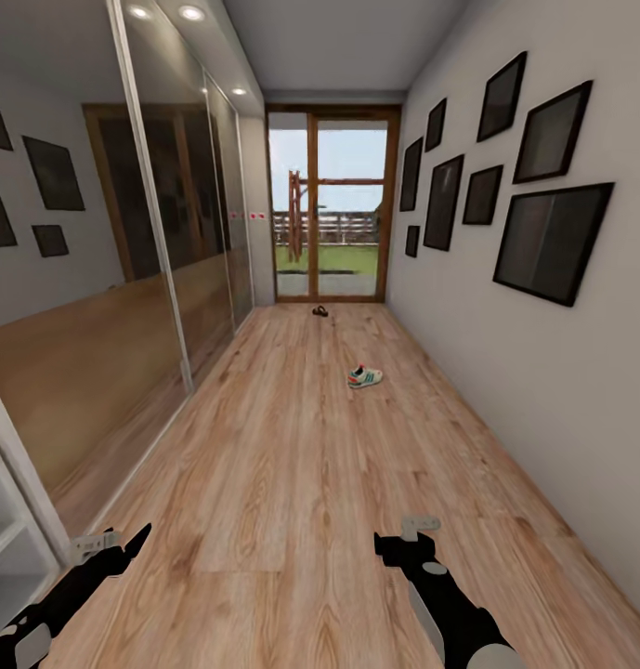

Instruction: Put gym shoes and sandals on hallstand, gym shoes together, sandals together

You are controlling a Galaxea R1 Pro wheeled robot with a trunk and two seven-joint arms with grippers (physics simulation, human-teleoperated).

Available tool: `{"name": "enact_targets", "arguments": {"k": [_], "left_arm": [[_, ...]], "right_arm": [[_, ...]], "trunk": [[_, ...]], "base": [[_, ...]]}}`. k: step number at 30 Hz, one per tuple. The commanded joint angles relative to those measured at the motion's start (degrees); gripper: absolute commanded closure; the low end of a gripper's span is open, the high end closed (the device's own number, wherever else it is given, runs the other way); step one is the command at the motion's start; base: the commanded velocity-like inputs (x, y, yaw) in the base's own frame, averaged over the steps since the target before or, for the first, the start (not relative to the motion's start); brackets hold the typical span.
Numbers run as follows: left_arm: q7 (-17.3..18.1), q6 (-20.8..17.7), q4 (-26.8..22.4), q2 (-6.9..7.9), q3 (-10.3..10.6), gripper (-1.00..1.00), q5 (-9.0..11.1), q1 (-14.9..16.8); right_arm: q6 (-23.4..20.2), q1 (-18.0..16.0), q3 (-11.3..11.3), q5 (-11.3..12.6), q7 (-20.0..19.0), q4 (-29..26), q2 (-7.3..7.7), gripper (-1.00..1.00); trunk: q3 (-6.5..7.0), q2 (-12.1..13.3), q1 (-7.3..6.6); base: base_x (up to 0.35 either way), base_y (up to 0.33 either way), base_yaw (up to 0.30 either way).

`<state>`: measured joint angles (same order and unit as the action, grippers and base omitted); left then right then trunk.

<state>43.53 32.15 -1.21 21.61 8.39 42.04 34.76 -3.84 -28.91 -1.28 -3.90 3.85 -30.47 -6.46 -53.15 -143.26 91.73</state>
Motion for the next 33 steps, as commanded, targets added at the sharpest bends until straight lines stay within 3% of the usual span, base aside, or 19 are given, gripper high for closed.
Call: {"name": "enact_targets", "arguments": {"k": [1,33], "left_arm": [[0.17,0.24,0.06,0.01,0.48,-1.00,0.50,0.04],[0.16,0.27,0.06,-0.12,0.48,-1.00,0.50,0.04]], "right_arm": [[-0.38,-0.01,-0.13,-0.41,0.10,-0.12,-0.04,-1.00],[-0.38,-0.01,0.07,-0.47,0.10,-0.10,-0.04,-1.00]], "trunk": [[-0.06,-0.02,0.02],[-0.06,-0.02,0.02]], "base": [[0.348,0.000,0.000],[0.347,0.000,0.000]]}}
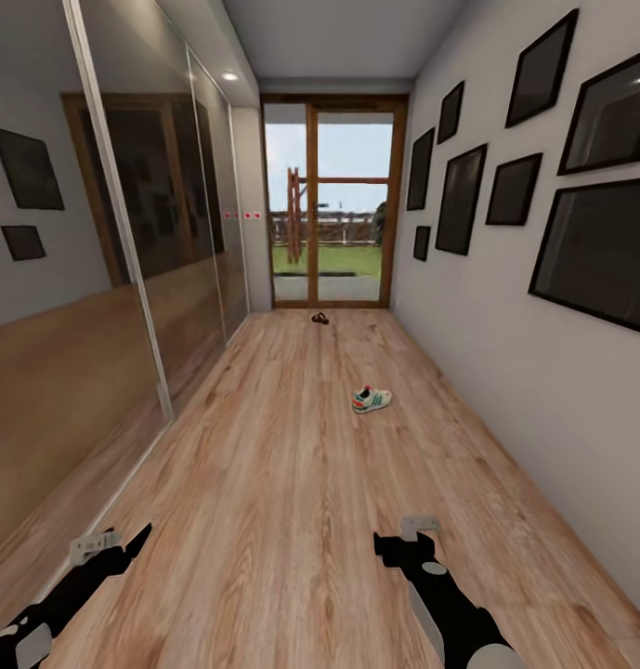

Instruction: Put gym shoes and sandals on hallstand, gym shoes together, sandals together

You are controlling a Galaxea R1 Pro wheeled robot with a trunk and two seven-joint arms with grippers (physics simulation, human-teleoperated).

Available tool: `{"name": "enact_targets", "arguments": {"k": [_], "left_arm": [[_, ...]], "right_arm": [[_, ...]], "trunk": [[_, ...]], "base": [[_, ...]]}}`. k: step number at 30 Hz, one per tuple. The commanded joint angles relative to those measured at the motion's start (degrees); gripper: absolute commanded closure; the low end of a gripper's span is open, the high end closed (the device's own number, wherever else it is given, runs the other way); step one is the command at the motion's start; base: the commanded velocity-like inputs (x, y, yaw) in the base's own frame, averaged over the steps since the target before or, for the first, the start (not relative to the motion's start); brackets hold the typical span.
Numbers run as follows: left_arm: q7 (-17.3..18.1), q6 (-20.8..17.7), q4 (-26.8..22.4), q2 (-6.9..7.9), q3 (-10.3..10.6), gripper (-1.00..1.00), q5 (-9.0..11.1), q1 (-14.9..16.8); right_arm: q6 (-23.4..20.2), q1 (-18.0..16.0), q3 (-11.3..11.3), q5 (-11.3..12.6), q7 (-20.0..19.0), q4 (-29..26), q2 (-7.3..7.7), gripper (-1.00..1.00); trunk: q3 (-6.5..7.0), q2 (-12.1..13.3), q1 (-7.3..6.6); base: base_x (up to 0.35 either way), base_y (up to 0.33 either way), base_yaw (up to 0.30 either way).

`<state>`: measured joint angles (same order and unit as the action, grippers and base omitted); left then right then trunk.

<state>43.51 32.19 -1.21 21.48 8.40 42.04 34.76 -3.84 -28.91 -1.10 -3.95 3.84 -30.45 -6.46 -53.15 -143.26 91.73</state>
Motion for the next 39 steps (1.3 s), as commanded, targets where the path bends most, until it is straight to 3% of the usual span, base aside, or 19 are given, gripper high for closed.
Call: {"name": "enact_targets", "arguments": {"k": [1,39], "left_arm": [[0.17,0.23,0.06,-0.01,0.48,-1.00,0.50,0.04],[0.24,0.23,0.06,-0.03,0.48,-1.00,0.50,0.04]], "right_arm": [[-0.38,-0.01,-0.09,-0.39,0.12,-0.09,-0.04,-1.00],[-0.38,-0.01,-0.34,-0.36,0.12,-0.14,-0.04,-1.00]], "trunk": [[-0.06,-0.02,0.02],[-0.06,-0.02,0.02]], "base": [[0.347,0.000,0.000],[0.347,0.000,-0.016]]}}
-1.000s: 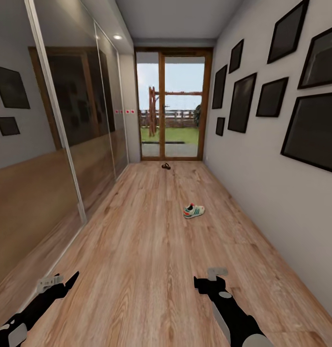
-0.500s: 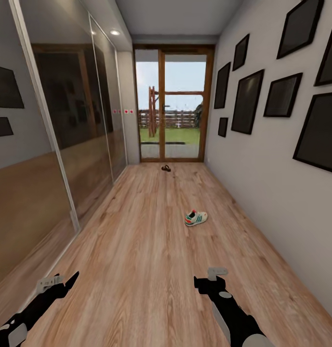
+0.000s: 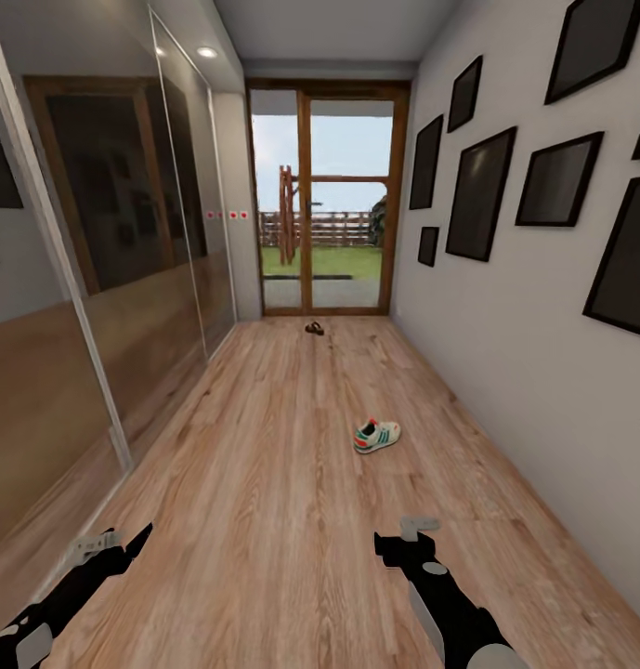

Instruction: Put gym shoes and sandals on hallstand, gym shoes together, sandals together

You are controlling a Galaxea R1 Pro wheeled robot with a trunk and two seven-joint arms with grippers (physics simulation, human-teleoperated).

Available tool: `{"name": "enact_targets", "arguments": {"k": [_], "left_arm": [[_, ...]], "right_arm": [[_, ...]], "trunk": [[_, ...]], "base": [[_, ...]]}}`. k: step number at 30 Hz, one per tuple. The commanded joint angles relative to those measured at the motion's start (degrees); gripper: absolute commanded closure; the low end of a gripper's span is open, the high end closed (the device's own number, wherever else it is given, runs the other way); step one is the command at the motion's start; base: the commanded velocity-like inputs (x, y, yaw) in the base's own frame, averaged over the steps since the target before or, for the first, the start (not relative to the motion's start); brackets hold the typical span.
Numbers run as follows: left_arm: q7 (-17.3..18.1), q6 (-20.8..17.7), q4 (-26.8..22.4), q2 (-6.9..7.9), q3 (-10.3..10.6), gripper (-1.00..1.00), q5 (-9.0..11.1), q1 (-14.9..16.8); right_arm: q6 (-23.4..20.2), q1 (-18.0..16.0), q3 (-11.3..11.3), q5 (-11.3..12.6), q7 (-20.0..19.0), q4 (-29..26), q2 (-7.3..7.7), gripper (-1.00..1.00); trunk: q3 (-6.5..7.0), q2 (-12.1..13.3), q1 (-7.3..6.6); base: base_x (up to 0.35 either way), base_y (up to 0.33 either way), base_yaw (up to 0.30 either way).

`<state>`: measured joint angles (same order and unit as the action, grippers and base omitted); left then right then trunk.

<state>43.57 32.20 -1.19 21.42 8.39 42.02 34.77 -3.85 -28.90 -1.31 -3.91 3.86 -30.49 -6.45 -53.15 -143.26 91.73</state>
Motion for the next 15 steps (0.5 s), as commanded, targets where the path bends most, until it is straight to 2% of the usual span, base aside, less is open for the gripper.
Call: {"name": "enact_targets", "arguments": {"k": [1,15], "left_arm": [[0.19,0.23,0.05,0.02,0.48,-1.00,0.52,0.03],[0.20,0.22,0.05,0.02,0.48,-1.00,0.52,0.03]], "right_arm": [[-0.37,-0.02,-0.15,-0.41,0.10,-0.10,-0.05,-1.00],[-0.37,-0.02,-0.18,-0.40,0.10,-0.10,-0.05,-1.00]], "trunk": [[-0.06,-0.02,0.02],[-0.06,-0.02,0.02]], "base": [[0.347,0.000,-0.219],[0.347,0.005,-0.260]]}}
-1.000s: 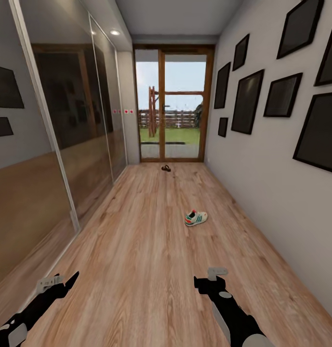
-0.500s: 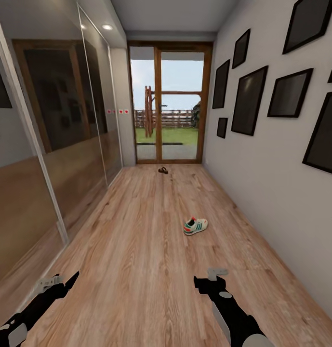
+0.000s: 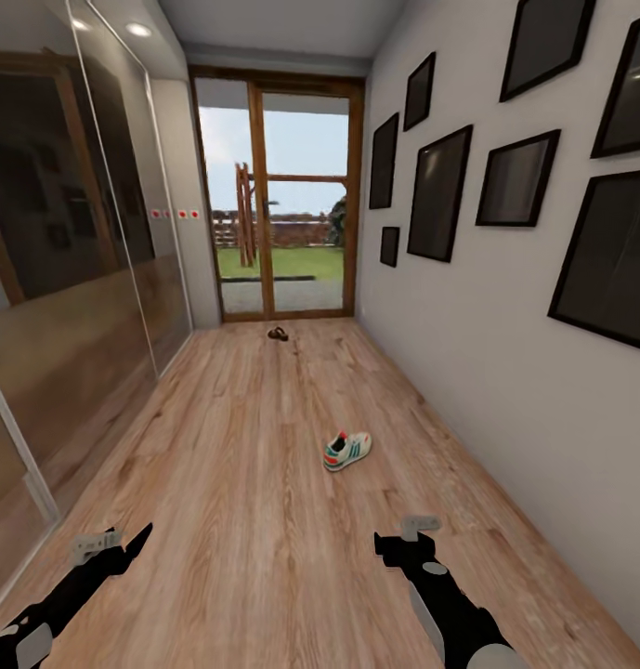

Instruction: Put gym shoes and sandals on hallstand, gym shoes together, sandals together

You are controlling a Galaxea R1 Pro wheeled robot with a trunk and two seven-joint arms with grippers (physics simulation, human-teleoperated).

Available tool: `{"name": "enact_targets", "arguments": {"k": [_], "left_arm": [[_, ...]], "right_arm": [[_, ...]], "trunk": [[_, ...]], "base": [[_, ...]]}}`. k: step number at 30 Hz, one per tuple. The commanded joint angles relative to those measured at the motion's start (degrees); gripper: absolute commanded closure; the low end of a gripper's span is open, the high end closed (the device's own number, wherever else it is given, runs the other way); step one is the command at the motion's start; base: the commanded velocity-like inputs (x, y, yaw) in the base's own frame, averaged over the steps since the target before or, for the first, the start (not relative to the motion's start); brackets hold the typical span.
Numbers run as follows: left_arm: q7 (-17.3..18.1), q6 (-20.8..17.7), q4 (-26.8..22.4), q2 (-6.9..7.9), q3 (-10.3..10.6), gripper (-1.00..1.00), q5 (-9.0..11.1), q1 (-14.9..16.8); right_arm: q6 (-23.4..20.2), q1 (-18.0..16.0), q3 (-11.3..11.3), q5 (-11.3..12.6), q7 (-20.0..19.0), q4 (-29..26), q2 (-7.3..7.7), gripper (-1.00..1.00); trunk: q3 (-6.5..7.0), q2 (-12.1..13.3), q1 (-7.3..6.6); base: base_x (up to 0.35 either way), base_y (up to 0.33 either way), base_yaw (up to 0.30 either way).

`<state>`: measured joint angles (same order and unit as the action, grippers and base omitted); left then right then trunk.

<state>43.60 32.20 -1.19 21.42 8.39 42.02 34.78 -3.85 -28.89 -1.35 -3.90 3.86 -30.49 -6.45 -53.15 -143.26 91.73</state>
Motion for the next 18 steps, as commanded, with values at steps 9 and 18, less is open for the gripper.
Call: {"name": "enact_targets", "arguments": {"k": [9,18], "left_arm": [[0.17,0.23,0.04,0.02,0.48,-1.00,0.52,0.02],[0.17,0.22,0.04,0.02,0.48,-1.00,0.52,0.02]], "right_arm": [[-0.36,-0.02,-0.11,-0.41,0.10,-0.09,-0.05,-1.00],[-0.36,-0.02,-0.13,-0.41,0.10,-0.09,-0.05,-1.00]], "trunk": [[-0.06,-0.02,0.02],[-0.06,-0.02,0.02]], "base": [[0.345,0.095,-0.267],[0.340,0.118,-0.267]]}}
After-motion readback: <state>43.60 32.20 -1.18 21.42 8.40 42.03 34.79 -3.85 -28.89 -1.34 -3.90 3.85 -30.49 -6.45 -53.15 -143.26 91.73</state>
